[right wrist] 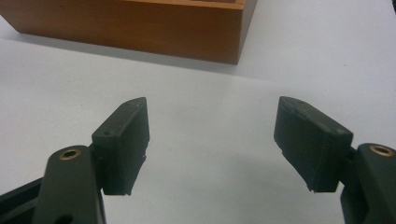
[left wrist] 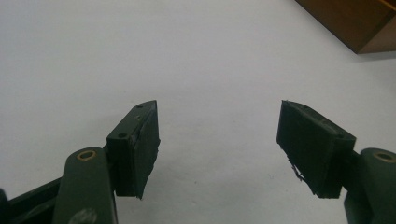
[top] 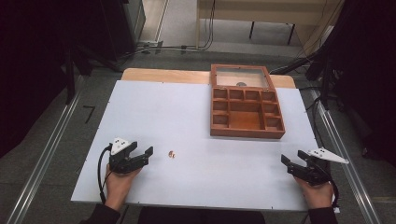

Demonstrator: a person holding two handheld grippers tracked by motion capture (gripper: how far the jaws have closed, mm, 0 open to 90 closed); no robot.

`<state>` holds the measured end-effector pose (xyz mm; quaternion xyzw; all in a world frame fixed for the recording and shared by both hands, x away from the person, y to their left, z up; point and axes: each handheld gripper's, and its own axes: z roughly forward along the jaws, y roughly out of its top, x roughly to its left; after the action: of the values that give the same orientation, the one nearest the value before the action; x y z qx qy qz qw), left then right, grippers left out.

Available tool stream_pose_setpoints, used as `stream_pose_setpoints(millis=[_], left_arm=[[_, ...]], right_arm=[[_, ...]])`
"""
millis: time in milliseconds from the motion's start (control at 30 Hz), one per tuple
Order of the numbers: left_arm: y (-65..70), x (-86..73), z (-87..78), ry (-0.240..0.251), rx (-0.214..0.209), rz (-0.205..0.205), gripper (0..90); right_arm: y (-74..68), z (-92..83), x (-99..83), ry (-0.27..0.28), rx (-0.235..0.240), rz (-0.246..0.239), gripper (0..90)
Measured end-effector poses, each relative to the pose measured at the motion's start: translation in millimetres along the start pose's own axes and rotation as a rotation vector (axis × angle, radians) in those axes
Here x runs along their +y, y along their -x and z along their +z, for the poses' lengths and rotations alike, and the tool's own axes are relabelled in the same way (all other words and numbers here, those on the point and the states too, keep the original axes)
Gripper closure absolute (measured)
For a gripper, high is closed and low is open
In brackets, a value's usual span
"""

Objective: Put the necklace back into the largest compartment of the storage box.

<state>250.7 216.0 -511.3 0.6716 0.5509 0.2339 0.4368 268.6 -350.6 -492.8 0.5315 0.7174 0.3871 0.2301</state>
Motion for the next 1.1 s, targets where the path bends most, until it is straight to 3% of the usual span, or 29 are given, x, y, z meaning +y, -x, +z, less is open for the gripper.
stream_pose_setpoints(millis=[500,867,1100], left_arm=[[6.9,2.7,7.6,-0.011,-0.006,0.026,32.7],[12.4,3.5,14.0,-0.028,-0.038,0.043,38.9],[22.5,6.1,20.4,-0.039,-0.068,0.067,41.9]], right_arm=[[-0.9,1.3,0.2,-0.005,0.001,-0.003,25.2],[-1.4,1.9,0.4,-0.006,0.003,-0.006,25.3],[-1.5,2.0,0.4,-0.006,0.005,-0.008,25.3]])
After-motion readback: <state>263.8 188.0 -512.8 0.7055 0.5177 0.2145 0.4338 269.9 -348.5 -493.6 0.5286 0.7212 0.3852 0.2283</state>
